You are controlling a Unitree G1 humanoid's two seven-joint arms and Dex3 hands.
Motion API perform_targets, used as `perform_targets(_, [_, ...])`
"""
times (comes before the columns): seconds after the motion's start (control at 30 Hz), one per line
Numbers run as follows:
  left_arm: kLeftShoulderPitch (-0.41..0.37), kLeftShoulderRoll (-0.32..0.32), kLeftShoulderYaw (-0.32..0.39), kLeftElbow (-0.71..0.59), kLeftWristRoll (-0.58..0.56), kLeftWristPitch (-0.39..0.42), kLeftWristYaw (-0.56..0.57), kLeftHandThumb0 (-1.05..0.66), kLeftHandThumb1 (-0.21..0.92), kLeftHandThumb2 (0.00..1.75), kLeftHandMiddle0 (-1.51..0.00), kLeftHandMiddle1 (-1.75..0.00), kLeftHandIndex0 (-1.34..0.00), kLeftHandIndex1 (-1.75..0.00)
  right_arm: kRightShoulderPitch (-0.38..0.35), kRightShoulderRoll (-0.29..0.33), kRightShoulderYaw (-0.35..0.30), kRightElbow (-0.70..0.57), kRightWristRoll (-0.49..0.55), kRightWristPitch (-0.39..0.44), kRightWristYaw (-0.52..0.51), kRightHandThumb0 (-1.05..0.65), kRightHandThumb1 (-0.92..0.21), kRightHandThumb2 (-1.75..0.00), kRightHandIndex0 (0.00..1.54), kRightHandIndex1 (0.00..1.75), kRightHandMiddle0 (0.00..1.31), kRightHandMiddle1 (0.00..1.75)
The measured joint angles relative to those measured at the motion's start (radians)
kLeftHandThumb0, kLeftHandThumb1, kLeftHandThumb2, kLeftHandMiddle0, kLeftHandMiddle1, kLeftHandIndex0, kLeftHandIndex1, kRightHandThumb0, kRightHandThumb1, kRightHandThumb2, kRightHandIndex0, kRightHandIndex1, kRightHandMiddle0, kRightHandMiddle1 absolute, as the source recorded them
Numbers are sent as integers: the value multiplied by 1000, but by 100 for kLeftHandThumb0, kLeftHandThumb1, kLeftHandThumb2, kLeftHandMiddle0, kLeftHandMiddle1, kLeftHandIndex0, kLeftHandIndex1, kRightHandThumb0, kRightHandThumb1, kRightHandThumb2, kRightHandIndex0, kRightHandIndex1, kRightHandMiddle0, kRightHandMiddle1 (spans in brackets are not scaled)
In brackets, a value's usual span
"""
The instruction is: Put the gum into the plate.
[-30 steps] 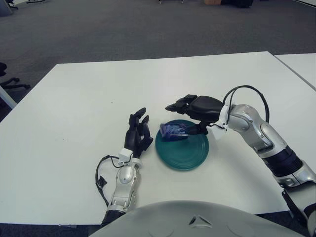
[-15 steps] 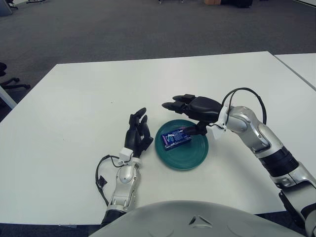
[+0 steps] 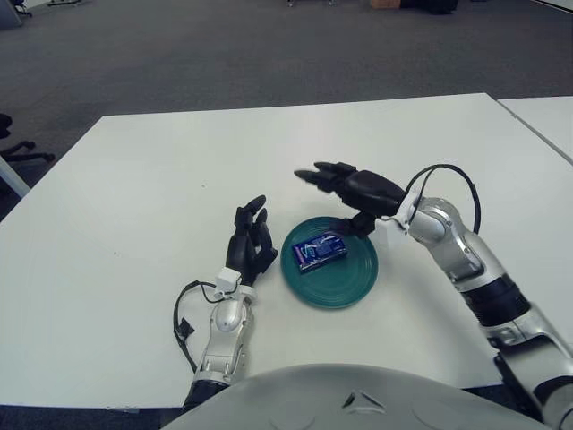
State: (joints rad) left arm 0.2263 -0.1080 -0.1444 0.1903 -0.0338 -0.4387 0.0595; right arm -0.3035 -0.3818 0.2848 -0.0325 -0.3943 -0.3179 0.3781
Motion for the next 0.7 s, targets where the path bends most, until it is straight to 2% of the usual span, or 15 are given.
perform_targets(0.13, [0,0,4,1,4,-2,0,-91,92,94,-33,-4,-3,-86,-7,91,-114,56,140,33,-95,-101,-92,-98,6,2,5,3])
perform_targets(0.33, [-2,0,7,1,5,-3,0,-94,92,96,-35,-5,-7,-89,-44,131,-233,152,254,36,-172,-99,-92,-99,10,3,6,5])
perform_targets(0.5, [-2,0,16,1,3,-3,-4,-96,92,97,-36,-5,-8,-89,-28,173,-293,162,324,53,-230,-98,-92,-99,11,3,7,7])
perform_targets(0.7, [-4,0,22,3,2,-4,-17,-97,92,99,-37,-5,-7,-89,42,201,-337,149,375,87,-253,-95,-92,-101,9,1,6,8])
